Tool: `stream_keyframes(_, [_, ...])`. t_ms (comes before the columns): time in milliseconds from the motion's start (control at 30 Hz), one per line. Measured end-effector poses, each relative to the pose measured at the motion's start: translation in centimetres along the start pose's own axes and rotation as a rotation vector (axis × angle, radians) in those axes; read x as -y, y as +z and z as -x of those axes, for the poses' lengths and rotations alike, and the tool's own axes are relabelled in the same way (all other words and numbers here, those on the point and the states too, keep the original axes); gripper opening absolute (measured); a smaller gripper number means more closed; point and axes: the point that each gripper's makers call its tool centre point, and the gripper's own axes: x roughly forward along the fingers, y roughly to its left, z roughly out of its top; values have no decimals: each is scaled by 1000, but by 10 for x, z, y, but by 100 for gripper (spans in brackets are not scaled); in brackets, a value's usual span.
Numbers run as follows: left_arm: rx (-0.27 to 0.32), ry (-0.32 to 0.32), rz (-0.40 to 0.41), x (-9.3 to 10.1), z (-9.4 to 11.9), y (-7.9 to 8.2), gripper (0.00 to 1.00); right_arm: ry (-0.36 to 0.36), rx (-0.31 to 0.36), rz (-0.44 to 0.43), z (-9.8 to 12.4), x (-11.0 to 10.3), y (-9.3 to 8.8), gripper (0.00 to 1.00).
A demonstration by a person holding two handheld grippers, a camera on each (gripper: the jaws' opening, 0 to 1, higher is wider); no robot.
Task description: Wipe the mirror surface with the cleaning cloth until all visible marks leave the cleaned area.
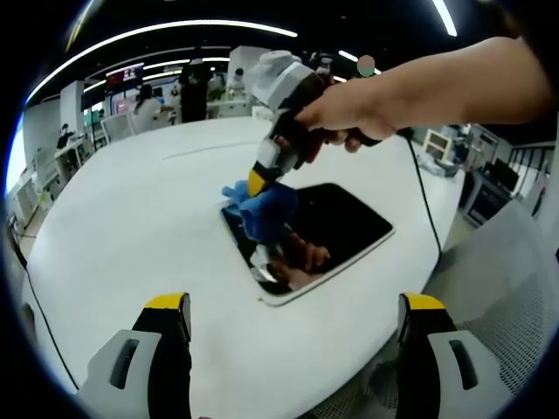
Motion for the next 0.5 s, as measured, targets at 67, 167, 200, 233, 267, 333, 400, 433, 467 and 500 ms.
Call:
stream_keyframes(67, [0, 1, 1, 0, 0, 0, 99, -2, 0, -1, 1, 1, -1, 0])
stream_keyframes(167, [0, 2, 0, 0, 0, 0, 99, -4, 1, -1, 1, 3, -1, 0])
stream_keyframes(200, [-1, 2, 1, 0, 1, 0, 99, -6, 1, 0, 1, 3, -2, 0])
stream_keyframes(233, [-1, 2, 0, 0, 1, 0, 99, -7, 1, 0, 2, 3, -2, 0])
stream_keyframes(267, [0, 2, 1, 0, 1, 0, 99, -9, 2, 0, 2, 3, -2, 0])
stream_keyframes(333, [-2, 1, -1, 0, 1, 0, 99, -11, 3, 2, 2, 3, -2, 0])
stream_keyframes(400, [-2, 1, 0, 1, 1, 0, 99, -14, 2, 4, 2, 3, -3, 0])
stream_keyframes(433, [-4, 2, -1, 0, 1, 0, 99, -16, -1, 2, 2, 5, -3, 0])
stream_keyframes(467, [-4, 1, -1, 0, 1, 0, 99, -18, -1, -2, 2, 7, -3, 0])
stream_keyframes(500, [-4, 2, -2, 0, 1, 0, 99, -18, 0, -3, 4, 8, -5, 0])
